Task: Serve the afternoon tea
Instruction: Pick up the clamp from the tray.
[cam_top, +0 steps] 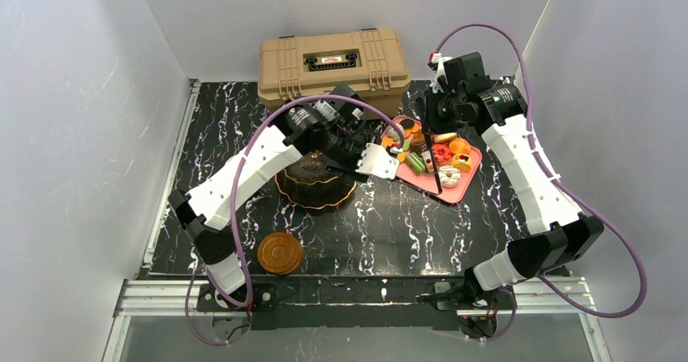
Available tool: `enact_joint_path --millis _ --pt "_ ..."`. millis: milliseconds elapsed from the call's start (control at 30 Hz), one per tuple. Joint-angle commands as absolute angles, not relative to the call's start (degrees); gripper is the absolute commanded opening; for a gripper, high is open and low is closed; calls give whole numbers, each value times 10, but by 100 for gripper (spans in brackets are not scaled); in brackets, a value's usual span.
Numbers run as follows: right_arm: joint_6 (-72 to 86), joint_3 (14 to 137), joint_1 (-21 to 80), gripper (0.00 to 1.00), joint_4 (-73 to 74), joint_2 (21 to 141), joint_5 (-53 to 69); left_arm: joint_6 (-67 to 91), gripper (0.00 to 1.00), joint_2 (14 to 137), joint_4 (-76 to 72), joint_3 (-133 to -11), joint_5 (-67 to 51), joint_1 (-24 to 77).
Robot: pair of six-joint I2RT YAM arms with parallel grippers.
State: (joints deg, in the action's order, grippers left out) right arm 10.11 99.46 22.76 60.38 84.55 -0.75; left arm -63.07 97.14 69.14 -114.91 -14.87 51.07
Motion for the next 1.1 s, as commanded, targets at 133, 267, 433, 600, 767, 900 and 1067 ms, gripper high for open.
enact_joint_path --millis 133,267,433,600,767,900,1067 --pt "96 1022 229 8 606 843 29 -627 25 973 721 -1150 -137 510" --pt "94 1015 229 24 595 836 54 -611 0 962 714 -1152 -171 510" --pt "98 1007 229 72 550 811 90 -547 0 923 677 -1118 -262 510" --pt "100 1049 224 98 516 792 101 -394 0 861 592 -1032 -377 499" --pt "109 1089 201 99 466 750 83 -162 0 804 433 -932 -490 466" --pt "126 1085 199 98 403 704 38 31 0 770 281 -871 -563 436" --pt "143 1049 199 98 372 669 -28 272 0 749 76 -817 -618 394"
